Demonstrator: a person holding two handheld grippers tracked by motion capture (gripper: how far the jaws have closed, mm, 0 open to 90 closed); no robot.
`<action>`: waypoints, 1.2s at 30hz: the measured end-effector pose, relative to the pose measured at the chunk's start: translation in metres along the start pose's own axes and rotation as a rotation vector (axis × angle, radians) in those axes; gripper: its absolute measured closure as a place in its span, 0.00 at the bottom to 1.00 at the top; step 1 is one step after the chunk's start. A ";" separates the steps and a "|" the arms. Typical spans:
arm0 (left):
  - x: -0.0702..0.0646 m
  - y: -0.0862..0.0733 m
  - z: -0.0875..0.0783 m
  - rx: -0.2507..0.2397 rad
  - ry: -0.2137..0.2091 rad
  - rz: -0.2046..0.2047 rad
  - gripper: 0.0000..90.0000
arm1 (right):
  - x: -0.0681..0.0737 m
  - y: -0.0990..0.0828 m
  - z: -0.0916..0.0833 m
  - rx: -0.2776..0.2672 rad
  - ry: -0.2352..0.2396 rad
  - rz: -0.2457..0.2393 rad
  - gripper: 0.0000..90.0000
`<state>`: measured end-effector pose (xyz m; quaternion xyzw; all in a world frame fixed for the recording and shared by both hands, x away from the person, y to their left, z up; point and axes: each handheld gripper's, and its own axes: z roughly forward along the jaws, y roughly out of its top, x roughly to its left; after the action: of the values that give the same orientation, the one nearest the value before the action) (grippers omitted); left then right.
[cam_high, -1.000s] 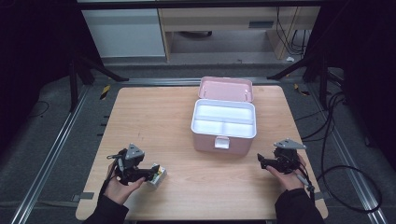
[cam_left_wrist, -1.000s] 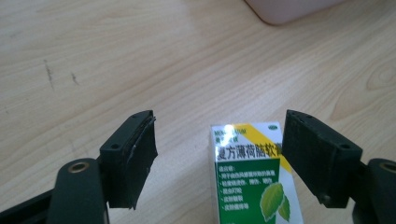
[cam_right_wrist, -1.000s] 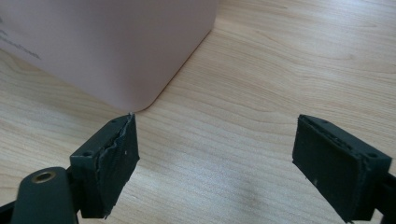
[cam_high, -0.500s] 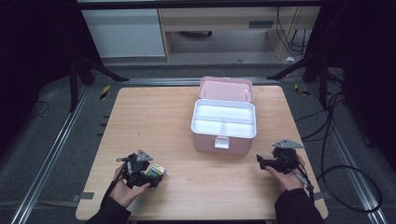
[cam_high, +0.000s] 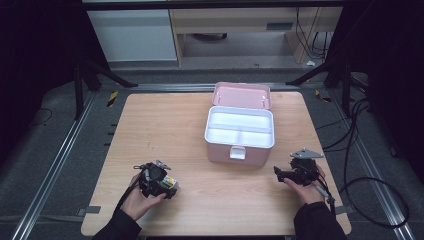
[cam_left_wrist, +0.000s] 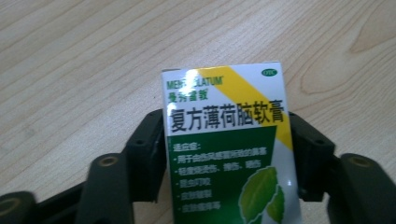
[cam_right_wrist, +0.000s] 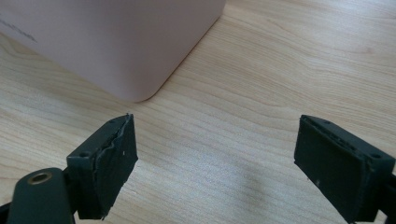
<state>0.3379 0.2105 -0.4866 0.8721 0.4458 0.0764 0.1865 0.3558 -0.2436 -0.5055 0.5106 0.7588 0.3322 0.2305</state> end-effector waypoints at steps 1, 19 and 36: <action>-0.001 0.001 0.000 0.010 0.011 0.008 0.47 | 0.000 0.000 0.000 0.003 0.002 -0.004 0.15; 0.052 -0.008 -0.024 -0.048 0.106 -0.123 0.49 | 0.000 0.000 0.002 0.005 0.001 -0.005 0.15; 0.074 -0.017 -0.028 -0.103 0.145 -0.172 0.34 | 0.000 0.002 -0.002 -0.017 0.022 -0.006 0.17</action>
<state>0.3607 0.2865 -0.4704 0.8122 0.5268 0.1456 0.2041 0.3562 -0.2432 -0.5026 0.5025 0.7601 0.3436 0.2275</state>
